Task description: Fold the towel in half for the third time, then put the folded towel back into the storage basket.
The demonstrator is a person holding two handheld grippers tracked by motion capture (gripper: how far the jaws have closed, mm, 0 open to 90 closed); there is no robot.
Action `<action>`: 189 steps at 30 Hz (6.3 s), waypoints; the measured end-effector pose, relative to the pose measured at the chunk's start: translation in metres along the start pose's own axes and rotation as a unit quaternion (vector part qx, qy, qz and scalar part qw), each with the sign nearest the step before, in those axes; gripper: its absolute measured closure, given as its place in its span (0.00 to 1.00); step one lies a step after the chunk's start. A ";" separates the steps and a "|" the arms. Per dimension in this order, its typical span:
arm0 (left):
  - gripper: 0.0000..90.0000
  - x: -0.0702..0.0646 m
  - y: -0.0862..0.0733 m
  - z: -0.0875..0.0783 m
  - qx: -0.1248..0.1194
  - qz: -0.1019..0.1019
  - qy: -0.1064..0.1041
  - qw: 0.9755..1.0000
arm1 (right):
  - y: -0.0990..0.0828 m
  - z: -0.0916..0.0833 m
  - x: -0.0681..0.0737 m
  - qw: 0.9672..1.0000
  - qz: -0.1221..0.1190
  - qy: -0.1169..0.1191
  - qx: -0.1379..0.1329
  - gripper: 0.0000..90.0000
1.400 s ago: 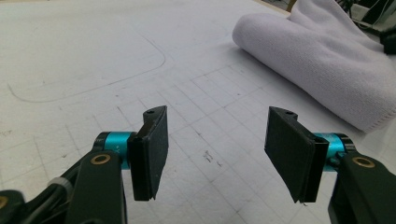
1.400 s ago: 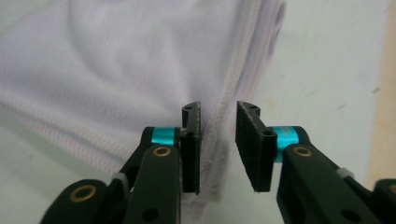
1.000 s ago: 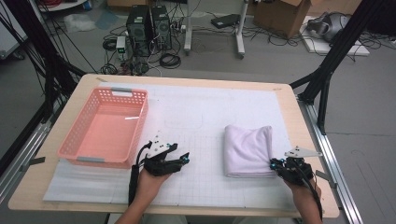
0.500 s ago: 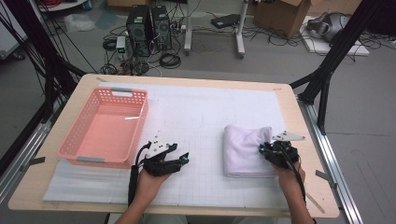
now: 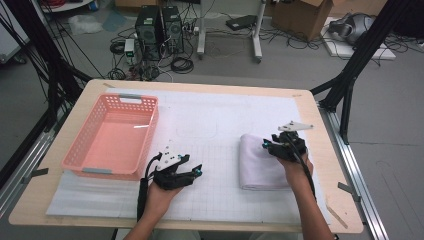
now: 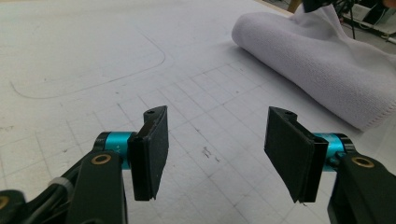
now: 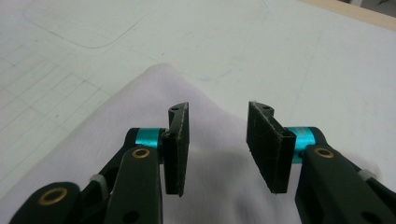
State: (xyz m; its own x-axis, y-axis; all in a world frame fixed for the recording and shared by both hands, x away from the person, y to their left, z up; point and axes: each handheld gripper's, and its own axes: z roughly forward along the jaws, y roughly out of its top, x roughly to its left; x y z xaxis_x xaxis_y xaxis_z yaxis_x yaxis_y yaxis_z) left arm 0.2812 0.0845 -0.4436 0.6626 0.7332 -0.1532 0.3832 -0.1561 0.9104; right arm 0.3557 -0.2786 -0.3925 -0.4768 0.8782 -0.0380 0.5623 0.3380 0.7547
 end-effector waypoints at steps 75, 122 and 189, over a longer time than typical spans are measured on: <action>0.41 -0.002 0.002 -0.002 -0.035 -0.003 -0.029 0.999 | -0.120 -0.072 -0.027 0.997 0.075 -0.008 -0.021 0.84; 0.27 0.004 0.004 0.002 -0.046 -0.001 -0.037 0.998 | -0.136 -0.101 -0.035 0.993 0.073 -0.024 -0.093 0.23; 0.82 -0.054 0.042 0.145 0.108 -0.079 -0.156 0.979 | -0.136 -0.100 -0.035 0.991 0.089 -0.004 -0.100 0.23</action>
State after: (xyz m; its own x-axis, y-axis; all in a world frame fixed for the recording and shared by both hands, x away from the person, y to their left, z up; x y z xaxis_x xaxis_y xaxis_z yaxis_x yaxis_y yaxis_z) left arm 0.3548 -0.0576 -0.4526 0.7347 0.5277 -0.4263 0.6018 -0.2171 0.7685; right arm 0.2282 -0.3891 -0.4278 -0.3772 0.9204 0.1024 0.4908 0.1050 0.8649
